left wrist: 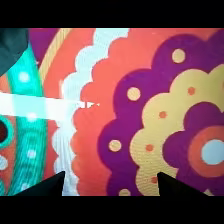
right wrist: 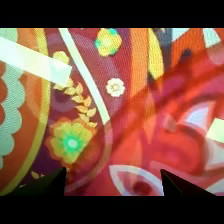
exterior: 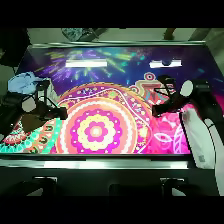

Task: Fold the shirts.

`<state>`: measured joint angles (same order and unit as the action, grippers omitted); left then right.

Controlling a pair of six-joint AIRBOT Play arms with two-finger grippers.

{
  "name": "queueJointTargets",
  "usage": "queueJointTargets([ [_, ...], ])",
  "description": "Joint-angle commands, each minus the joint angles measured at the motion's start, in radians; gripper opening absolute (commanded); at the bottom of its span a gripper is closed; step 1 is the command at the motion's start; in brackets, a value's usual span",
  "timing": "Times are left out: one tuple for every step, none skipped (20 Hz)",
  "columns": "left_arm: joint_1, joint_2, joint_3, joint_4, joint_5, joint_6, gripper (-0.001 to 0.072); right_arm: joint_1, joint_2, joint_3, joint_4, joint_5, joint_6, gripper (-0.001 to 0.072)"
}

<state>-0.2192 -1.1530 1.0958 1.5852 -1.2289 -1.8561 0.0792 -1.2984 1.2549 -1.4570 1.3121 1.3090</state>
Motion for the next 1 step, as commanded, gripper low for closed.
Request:
queueJointTargets([
  [0.000, 0.001, 0.000, 0.000, 0.000, 0.000, 0.0700, 0.000, 0.000, 0.000, 0.000, 0.001, 0.000, 0.0664],
])
